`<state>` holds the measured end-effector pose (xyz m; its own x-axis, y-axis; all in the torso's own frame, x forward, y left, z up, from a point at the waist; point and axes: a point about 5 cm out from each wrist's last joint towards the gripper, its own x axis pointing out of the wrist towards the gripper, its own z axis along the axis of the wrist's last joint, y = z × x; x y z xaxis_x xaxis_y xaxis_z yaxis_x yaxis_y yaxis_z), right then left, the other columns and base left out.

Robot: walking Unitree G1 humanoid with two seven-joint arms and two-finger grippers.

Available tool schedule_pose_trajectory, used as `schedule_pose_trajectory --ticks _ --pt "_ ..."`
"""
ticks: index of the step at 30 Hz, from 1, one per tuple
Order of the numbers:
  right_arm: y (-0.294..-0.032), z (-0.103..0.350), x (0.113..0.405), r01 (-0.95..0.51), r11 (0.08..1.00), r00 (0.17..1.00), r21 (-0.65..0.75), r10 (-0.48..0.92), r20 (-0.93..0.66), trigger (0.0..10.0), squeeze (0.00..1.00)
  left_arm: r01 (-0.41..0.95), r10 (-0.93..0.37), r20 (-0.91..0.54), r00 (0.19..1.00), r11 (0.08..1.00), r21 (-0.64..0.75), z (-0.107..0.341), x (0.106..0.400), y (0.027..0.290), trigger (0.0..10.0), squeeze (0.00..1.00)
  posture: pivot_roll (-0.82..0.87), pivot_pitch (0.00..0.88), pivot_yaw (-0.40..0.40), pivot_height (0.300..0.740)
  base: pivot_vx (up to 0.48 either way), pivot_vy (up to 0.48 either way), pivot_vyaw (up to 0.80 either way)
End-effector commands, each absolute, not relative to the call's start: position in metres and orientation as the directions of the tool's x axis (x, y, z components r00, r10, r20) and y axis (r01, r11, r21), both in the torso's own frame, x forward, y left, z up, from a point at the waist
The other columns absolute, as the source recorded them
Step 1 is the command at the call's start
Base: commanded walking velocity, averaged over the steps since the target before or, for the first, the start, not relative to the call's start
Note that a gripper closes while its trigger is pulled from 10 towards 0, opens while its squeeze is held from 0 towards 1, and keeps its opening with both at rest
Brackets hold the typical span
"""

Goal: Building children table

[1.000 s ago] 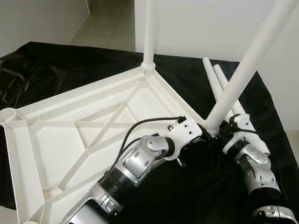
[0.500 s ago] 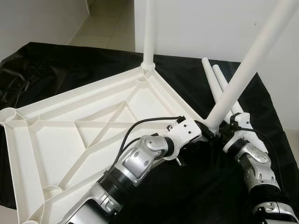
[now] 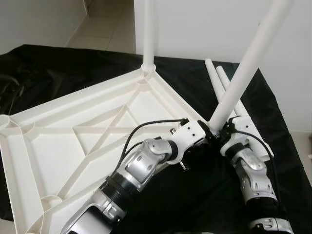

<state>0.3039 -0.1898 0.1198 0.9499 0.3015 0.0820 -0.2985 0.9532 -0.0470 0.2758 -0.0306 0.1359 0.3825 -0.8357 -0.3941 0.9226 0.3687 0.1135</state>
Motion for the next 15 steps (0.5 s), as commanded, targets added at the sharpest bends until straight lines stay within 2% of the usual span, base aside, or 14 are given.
schedule_pose_trajectory --ticks 1,7,11,15 --pt "-0.183 0.117 0.307 -0.246 0.969 0.968 -0.022 0.247 0.051 10.0 0.0 0.96 -0.838 -0.485 0.249 0.278 0.013 0.11 0.258 -0.038 10.0 0.0 -0.05 0.098 0.0 0.74 0.0 0.0 0.0" --pt "-0.17 0.119 0.305 -0.15 0.988 0.987 0.035 0.148 0.055 10.0 0.0 0.96 -0.838 -0.486 0.248 0.278 0.011 0.11 0.258 -0.038 10.0 0.0 -0.05 0.099 -0.001 0.74 0.0 0.0 0.0" --pt "-0.149 0.113 0.301 0.042 0.995 0.999 0.085 -0.043 0.011 10.0 0.0 0.96 -0.837 -0.486 0.25 0.28 0.011 0.11 0.258 -0.038 10.0 0.0 -0.04 0.098 -0.003 0.74 0.0 0.0 0.0" --pt "-0.134 0.112 0.301 0.053 0.996 0.998 0.078 -0.054 0.01 10.0 0.0 0.959 -0.837 -0.486 0.252 0.282 0.011 0.11 0.259 -0.038 10.0 0.0 -0.04 0.098 -0.005 0.74 0.0 0.0 0.0"
